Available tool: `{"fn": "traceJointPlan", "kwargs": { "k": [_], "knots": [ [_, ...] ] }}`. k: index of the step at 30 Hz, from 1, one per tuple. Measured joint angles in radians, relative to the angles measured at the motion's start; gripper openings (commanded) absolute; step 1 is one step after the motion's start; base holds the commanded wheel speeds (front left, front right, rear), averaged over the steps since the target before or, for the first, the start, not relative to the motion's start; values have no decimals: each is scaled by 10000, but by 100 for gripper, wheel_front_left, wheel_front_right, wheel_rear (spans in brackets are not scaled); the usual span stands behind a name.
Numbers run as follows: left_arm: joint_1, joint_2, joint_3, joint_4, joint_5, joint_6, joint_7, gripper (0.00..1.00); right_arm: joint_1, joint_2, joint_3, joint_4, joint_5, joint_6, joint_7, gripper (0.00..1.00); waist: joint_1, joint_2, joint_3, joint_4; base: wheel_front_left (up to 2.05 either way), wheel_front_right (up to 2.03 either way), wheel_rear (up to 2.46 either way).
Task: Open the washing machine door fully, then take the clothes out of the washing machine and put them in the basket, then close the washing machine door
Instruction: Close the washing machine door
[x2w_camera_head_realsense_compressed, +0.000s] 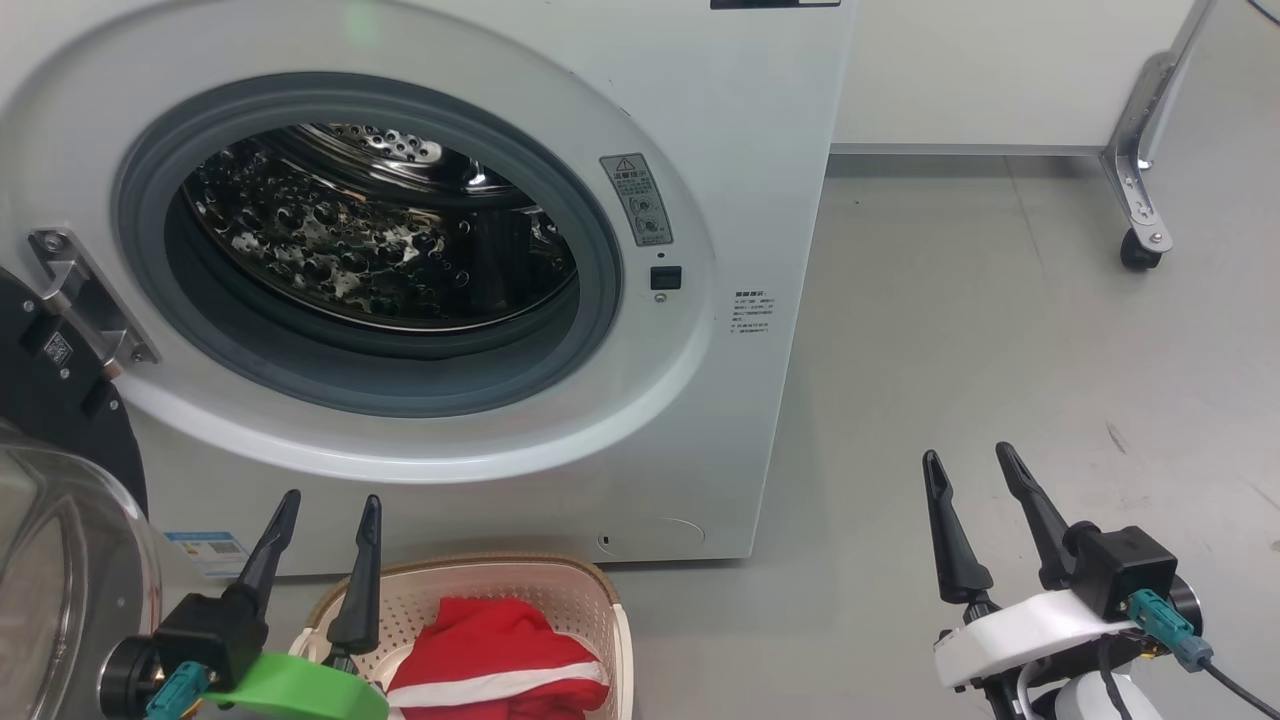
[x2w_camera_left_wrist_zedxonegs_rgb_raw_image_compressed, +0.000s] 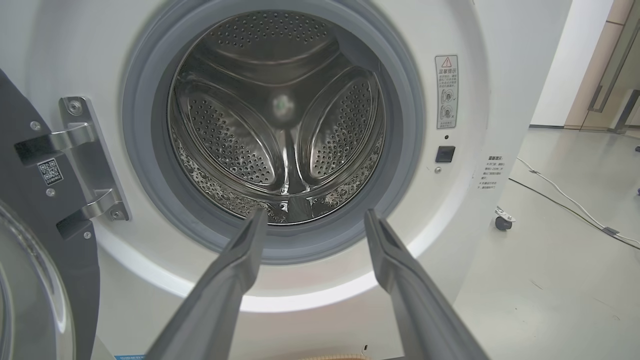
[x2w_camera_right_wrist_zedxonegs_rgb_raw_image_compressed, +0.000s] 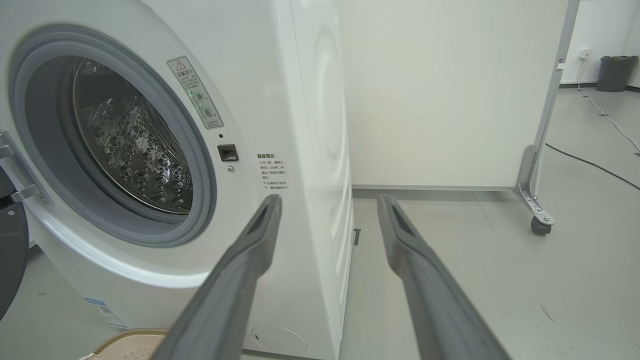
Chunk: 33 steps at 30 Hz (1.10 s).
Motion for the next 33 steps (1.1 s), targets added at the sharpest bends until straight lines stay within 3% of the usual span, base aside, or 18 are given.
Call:
{"fn": "traceJointPlan", "kwargs": {
  "k": [17, 33],
  "knots": [
    [192, -2, -33, -38, -59, 0, -2, 100, 6, 8, 71, 2, -10, 33, 0, 100, 0, 0, -54, -17, -18, 18, 0],
    [197, -6, -82, -77, -59, 0, 0, 100, 14, 36, 65, 0, -10, 33, 0, 100, 0, 0, 17, -5, -90, 90, 0]
  ]
}}
